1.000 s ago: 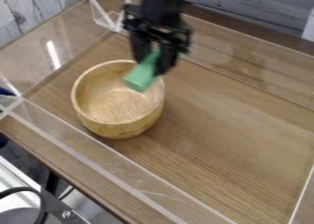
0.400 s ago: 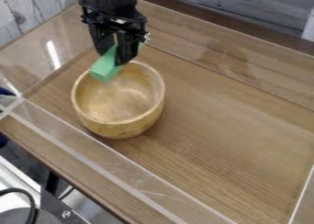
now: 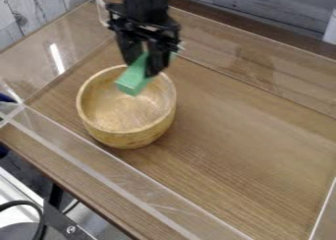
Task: Remove the green block from inside the brown bowl and put it on the table
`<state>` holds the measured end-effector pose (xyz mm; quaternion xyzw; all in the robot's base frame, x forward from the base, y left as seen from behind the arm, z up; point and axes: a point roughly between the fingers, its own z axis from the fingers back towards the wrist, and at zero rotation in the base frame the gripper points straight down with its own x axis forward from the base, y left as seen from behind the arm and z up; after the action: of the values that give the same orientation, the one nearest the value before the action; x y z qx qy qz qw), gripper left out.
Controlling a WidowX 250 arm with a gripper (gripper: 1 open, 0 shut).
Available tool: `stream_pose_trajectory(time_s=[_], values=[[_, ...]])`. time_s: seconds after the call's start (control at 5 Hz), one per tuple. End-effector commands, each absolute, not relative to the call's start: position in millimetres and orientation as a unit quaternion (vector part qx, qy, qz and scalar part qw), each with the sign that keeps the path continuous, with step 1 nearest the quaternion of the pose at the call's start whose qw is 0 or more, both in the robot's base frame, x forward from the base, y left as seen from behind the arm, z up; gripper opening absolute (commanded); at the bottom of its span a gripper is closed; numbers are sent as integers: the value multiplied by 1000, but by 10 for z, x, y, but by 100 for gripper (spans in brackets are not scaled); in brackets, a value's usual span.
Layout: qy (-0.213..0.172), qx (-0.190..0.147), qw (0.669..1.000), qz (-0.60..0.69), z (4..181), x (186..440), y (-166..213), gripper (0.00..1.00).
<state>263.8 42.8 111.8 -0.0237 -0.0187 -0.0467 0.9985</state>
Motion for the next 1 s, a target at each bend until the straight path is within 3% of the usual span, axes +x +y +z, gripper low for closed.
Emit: stream_pose_trajectory(time_s=[0.0, 0.4, 0.8], values=[[-45, -23, 997, -61, 1199, 2700, 117, 0], [-34, -28, 995, -91, 993, 2720, -310, 0], [-12, -30, 994, -104, 665, 2671, -436, 0]])
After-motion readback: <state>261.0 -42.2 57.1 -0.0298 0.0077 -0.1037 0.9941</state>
